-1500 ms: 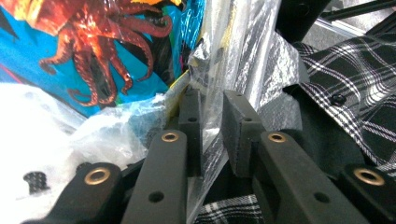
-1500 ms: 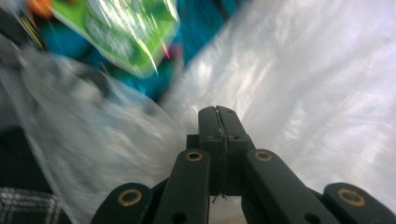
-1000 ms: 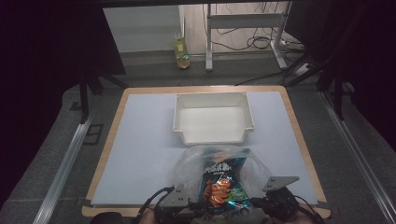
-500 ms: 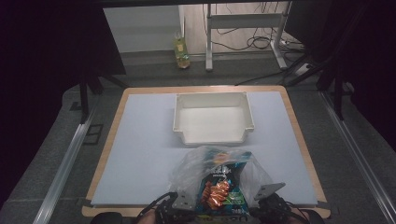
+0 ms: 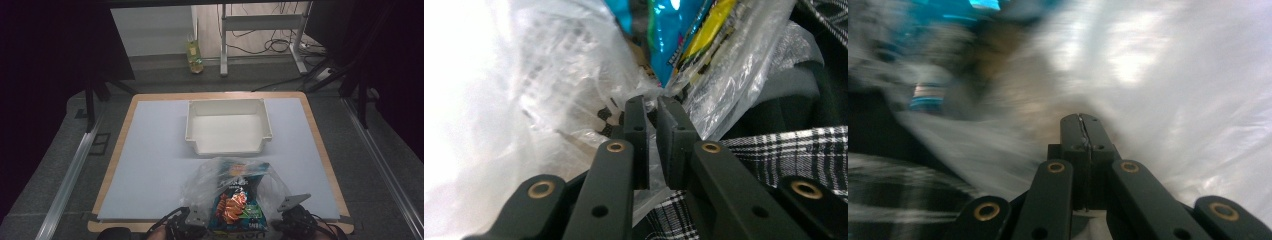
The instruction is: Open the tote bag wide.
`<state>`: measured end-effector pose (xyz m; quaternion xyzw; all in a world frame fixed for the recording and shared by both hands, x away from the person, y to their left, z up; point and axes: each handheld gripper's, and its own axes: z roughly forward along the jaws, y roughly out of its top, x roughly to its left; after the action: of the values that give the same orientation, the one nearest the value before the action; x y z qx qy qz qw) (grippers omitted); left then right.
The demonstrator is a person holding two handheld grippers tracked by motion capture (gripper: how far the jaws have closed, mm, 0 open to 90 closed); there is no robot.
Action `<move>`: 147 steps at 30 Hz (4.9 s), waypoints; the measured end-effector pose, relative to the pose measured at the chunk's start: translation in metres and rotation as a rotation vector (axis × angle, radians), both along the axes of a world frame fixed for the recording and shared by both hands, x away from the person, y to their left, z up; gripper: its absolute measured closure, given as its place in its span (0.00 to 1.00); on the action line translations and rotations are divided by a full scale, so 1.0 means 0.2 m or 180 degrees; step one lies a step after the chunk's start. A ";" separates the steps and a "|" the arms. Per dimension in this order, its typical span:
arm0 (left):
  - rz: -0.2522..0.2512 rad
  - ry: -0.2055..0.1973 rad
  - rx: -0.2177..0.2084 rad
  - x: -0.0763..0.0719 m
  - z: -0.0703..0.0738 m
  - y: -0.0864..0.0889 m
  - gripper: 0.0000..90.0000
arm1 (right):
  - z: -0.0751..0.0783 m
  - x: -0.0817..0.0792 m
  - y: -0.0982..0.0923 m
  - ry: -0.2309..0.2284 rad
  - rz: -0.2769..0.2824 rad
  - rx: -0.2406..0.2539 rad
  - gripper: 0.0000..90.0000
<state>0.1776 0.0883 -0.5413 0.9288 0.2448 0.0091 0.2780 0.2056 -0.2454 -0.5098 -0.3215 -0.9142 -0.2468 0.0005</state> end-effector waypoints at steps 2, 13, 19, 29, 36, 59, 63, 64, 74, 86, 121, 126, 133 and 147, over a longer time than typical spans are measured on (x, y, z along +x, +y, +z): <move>0.0059 0.0023 -0.0080 -0.01 -0.01 -0.02 0.92 | 0.02 -0.04 0.04 0.0020 0.0162 0.0071 0.99; 0.0338 -0.0133 -0.0064 0.03 0.06 0.09 0.93 | 0.01 0.03 -0.01 -0.0169 -0.0085 -0.0187 0.99; 0.0513 -0.0293 -0.0004 0.10 0.11 0.16 0.92 | 0.03 0.11 -0.06 -0.0275 -0.0235 -0.0115 0.99; 0.0840 -0.0099 -0.0127 0.38 0.11 0.26 0.92 | 0.07 0.35 -0.10 -0.0418 -0.0478 0.0016 0.99; 0.0533 -0.0072 -0.0574 0.33 0.29 0.21 0.89 | 0.11 0.40 -0.06 -0.0392 -0.0386 0.0270 0.99; 0.0885 -0.0654 0.0112 0.74 0.26 -0.16 0.95 | 0.22 0.56 0.06 -0.0871 -0.0592 -0.0017 0.99; 0.0907 -0.0783 0.0113 0.78 0.26 -0.18 0.95 | 0.22 0.61 0.06 -0.0927 -0.0700 -0.0036 0.99; 0.0900 -0.0818 0.0094 0.79 0.27 -0.18 0.94 | 0.22 0.63 0.05 -0.0924 -0.0726 -0.0025 0.99; 0.1046 -0.0880 0.0358 0.90 0.18 -0.22 0.94 | 0.07 0.85 0.04 -0.0499 -0.0820 0.0032 0.99; 0.1136 -0.0769 0.0489 0.89 0.10 -0.10 0.99 | 0.01 0.83 0.06 -0.0398 -0.0705 0.0040 0.99; 0.0861 -0.0416 0.0499 0.91 0.14 -0.22 0.94 | 0.02 0.82 0.04 -0.0417 -0.0608 0.0051 0.99; 0.0644 -0.0082 0.0124 0.84 0.13 -0.20 0.96 | 0.03 0.81 0.04 -0.0431 -0.0597 0.0080 0.98; 0.0330 0.0220 -0.0066 0.64 0.13 -0.24 0.95 | 0.03 0.81 0.05 -0.0411 -0.0560 0.0159 0.98; 0.0609 -0.0192 -0.0083 0.68 0.24 -0.17 0.92 | 0.06 0.80 0.04 -0.0427 -0.0567 0.0244 0.98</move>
<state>0.3141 0.0535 -0.4939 0.8968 0.3240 0.0603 0.2952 0.3662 -0.2371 -0.4978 -0.3840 -0.8699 -0.3015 -0.0704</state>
